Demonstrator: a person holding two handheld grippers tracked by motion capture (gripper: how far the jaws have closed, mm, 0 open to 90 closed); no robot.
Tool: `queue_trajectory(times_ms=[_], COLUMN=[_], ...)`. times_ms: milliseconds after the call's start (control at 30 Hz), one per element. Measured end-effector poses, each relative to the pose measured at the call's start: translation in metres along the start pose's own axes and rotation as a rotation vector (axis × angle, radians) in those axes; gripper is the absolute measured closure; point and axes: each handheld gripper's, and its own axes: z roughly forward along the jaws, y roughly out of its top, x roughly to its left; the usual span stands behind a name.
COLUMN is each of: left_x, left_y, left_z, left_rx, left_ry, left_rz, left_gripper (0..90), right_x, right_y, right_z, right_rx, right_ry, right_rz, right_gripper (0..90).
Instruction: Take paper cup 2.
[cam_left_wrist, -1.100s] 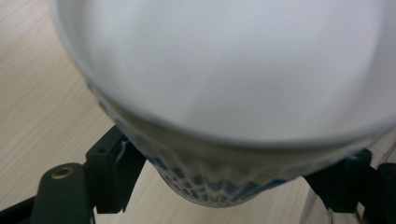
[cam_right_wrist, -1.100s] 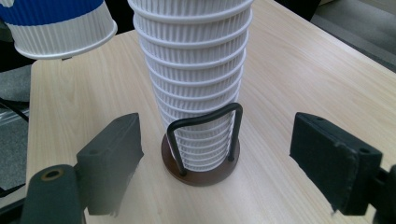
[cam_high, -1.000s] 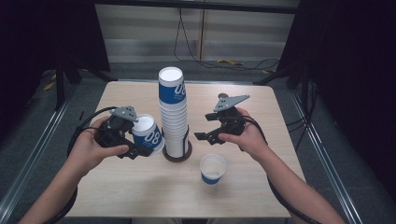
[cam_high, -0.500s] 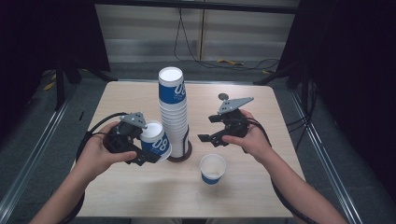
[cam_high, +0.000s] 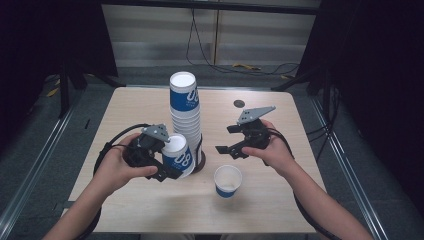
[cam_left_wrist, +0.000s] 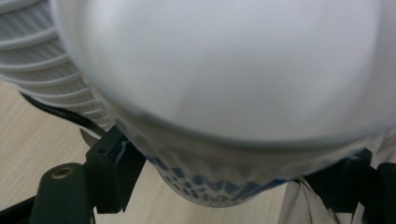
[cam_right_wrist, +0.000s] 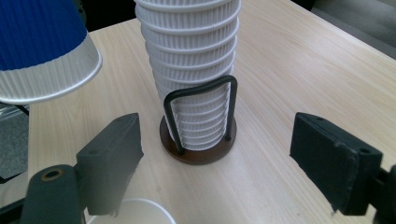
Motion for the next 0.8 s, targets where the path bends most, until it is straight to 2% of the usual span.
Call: queue_trajectory(times_ms=[33,400,500,533,633,800], left_x=[-0.002,-0.008,-0.009,-0.009,-0.010,-0.012], left_y=[0.001,0.012,0.015,0.016,0.018,0.022], left_z=[0.002,0.017,0.020,0.022,0.025,0.030], left_rx=[-0.008,-0.008,0.005,0.007,0.000,0.002], left_ry=[-0.003,-0.029,-0.036,-0.036,-0.043,-0.047], left_rz=[-0.010,0.015,0.021,0.032,0.023,0.039], left_gripper=[21.3,21.3,21.3,21.3,21.3,21.3], right_x=[0.000,0.002,0.001,0.001,-0.001,-0.001], right_y=[-0.001,-0.004,-0.006,-0.006,-0.007,-0.009], right_z=[0.000,-0.003,-0.004,-0.004,-0.006,-0.007], right_rx=[0.001,0.002,0.010,0.011,0.011,0.016], right_ry=[0.001,0.004,0.001,0.003,0.004,0.009], right_rz=[0.006,-0.008,-0.010,-0.005,0.006,0.011], right_gripper=[16.1,16.1,16.0,15.9,15.9,15.9])
